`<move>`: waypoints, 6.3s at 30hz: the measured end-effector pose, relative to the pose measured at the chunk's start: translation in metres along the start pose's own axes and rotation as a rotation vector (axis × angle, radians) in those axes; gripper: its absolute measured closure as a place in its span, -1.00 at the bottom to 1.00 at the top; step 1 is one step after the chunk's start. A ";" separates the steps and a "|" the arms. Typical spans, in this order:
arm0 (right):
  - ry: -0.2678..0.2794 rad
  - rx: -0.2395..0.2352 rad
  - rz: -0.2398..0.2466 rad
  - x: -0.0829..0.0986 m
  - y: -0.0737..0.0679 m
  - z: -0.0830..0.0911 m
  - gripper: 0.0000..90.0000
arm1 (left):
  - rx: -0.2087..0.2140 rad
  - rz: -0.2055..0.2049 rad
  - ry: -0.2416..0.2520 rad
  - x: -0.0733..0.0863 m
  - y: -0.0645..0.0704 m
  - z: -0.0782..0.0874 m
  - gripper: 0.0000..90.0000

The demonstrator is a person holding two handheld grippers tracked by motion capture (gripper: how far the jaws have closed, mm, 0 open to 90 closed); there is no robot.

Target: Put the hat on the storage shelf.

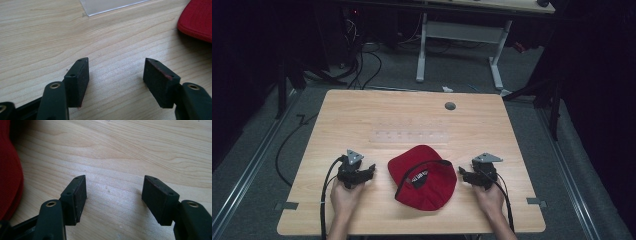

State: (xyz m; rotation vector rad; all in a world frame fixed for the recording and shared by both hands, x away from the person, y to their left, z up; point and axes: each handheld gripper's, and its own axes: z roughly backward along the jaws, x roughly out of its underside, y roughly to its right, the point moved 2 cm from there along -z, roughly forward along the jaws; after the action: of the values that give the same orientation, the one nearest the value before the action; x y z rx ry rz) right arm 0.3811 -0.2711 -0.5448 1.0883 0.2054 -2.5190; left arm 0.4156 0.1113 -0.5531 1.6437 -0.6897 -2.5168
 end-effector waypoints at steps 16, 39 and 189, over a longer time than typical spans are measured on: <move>-0.001 0.000 -0.003 0.000 0.000 0.000 -0.20 | -0.001 -0.002 -0.002 0.001 0.000 0.000 -0.25; 0.030 -0.043 -0.049 0.005 0.002 0.016 0.07 | -0.002 -0.001 -0.004 0.001 0.001 0.000 -0.28; 0.111 -0.445 -0.128 -0.067 -0.021 0.052 0.81 | 0.243 -0.137 -0.001 0.009 0.070 0.041 -0.32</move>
State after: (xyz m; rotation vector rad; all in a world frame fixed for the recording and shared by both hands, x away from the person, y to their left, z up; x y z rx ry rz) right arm 0.3799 -0.2474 -0.4603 1.0526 0.8453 -2.3530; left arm 0.3622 0.0599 -0.5199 1.8240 -0.9475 -2.6145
